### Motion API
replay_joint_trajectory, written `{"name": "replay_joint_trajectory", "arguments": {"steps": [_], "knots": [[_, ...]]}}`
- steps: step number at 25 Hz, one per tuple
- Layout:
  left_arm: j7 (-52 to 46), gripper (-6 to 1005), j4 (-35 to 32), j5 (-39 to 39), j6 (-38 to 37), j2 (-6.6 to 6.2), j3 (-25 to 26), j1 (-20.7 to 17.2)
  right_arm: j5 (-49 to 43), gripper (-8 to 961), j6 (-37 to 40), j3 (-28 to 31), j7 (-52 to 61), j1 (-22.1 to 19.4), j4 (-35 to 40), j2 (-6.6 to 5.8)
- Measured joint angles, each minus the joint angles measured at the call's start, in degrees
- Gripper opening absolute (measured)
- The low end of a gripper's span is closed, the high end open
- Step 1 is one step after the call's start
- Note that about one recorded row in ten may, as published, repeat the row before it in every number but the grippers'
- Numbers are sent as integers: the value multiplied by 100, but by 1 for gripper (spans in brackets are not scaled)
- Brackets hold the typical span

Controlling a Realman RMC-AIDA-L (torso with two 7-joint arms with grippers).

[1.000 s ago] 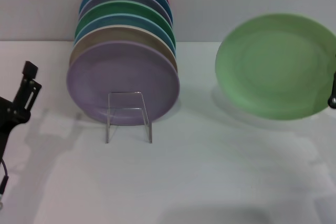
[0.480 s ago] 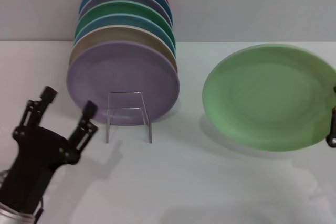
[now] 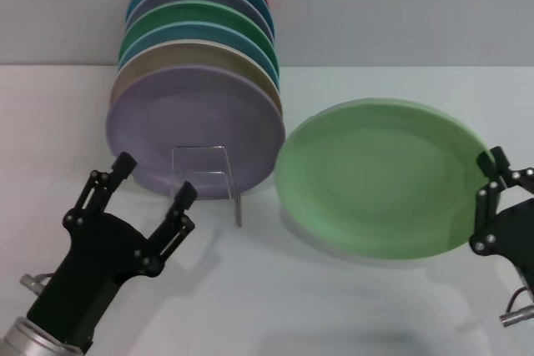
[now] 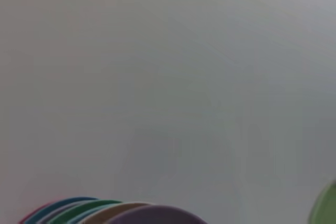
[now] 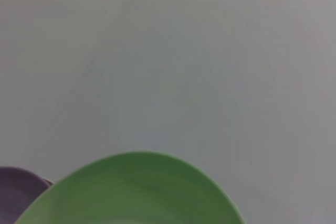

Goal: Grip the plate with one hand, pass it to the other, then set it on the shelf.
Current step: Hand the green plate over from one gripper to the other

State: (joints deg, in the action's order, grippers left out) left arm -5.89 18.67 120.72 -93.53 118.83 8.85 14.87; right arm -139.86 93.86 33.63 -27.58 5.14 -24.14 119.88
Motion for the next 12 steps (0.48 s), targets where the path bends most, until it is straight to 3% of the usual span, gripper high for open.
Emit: {"name": "replay_joint_trajectory", "arguments": {"steps": [12], "knots": [[1, 810, 5, 5, 403, 0, -171, 122, 60, 20, -214, -419, -643, -26, -392, 0]]}}
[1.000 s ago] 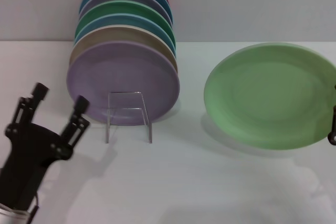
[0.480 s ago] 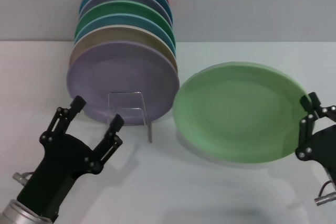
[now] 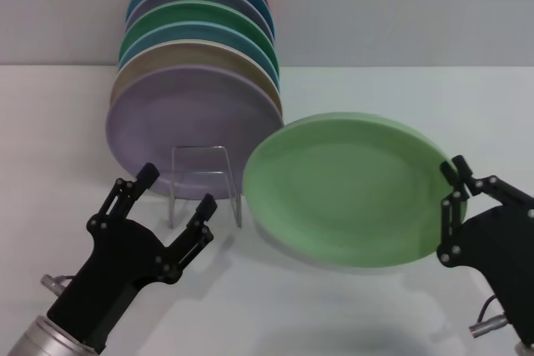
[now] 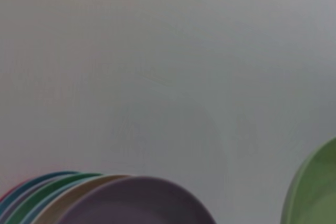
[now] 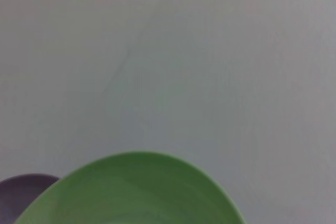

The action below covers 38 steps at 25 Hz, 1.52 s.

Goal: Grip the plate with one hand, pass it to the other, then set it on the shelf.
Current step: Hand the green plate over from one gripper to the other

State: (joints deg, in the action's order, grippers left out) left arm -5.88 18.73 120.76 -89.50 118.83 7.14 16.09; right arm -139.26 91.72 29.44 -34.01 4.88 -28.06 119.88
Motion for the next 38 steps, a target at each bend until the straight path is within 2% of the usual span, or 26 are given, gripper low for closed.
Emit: {"name": "replay_joint_trajectory", "arguments": {"steps": [22, 38], "knots": [[-33, 803, 109, 0, 592, 18, -132, 264, 49, 20, -237, -281, -53, 315, -24, 0], [-299, 798, 50, -43, 771, -9, 77, 311, 54, 21, -320, -285, -53, 331, -24, 0]]}}
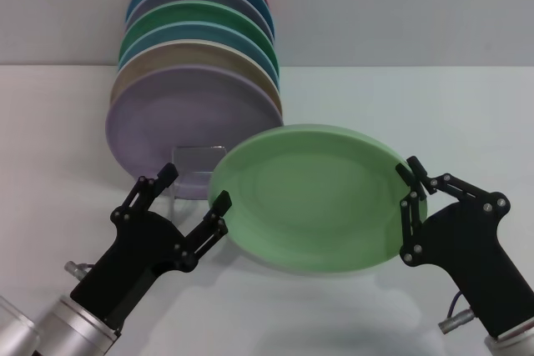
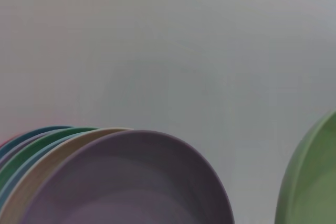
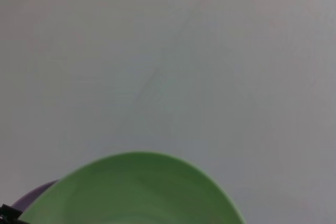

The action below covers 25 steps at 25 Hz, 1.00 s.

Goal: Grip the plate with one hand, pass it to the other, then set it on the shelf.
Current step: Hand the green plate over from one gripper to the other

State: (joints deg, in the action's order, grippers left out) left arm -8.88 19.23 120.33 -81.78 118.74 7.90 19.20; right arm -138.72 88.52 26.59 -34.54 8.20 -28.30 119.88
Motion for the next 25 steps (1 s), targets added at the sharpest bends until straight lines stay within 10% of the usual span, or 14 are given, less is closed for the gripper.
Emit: {"name": "replay_joint_trajectory", "arguments": {"steps": [13, 25], "knots": [[1, 794, 2, 30, 58, 17, -6, 54, 4, 21, -66, -13, 0, 84, 3, 0], [7, 380, 29, 35, 58, 22, -32, 58, 4, 20, -135, -8, -126, 86, 7, 0]]}}
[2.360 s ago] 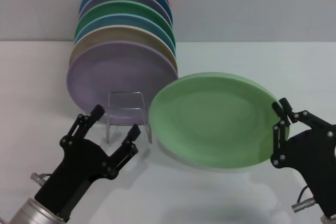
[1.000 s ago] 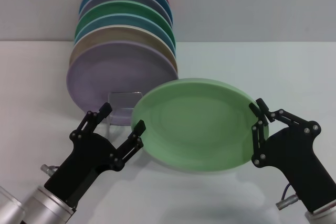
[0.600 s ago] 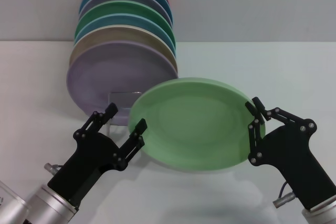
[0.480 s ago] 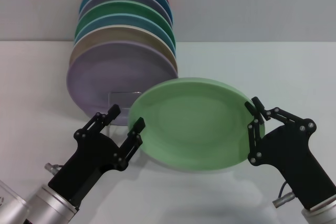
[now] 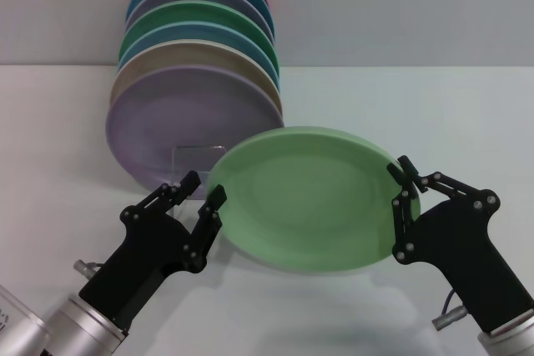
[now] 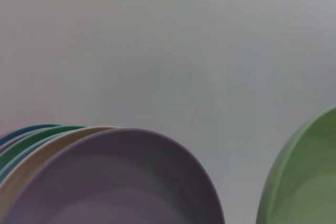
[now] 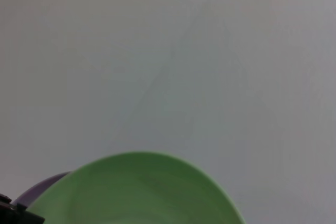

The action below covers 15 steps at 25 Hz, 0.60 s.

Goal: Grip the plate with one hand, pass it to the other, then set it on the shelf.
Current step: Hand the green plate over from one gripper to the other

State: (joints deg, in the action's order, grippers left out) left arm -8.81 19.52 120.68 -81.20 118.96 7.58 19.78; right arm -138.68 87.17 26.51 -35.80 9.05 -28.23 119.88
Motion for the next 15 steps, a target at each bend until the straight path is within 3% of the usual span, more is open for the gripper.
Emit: {"name": "replay_joint_trajectory", "arguments": {"steps": [10, 15], "knots": [[-5, 358, 24, -1, 62, 4, -16, 0, 4, 20, -8, -6, -5, -7, -33, 0], [40, 353, 33, -1, 78, 4, -20, 0, 445, 20, -13, -264, -260, -63, -257, 0]]}}
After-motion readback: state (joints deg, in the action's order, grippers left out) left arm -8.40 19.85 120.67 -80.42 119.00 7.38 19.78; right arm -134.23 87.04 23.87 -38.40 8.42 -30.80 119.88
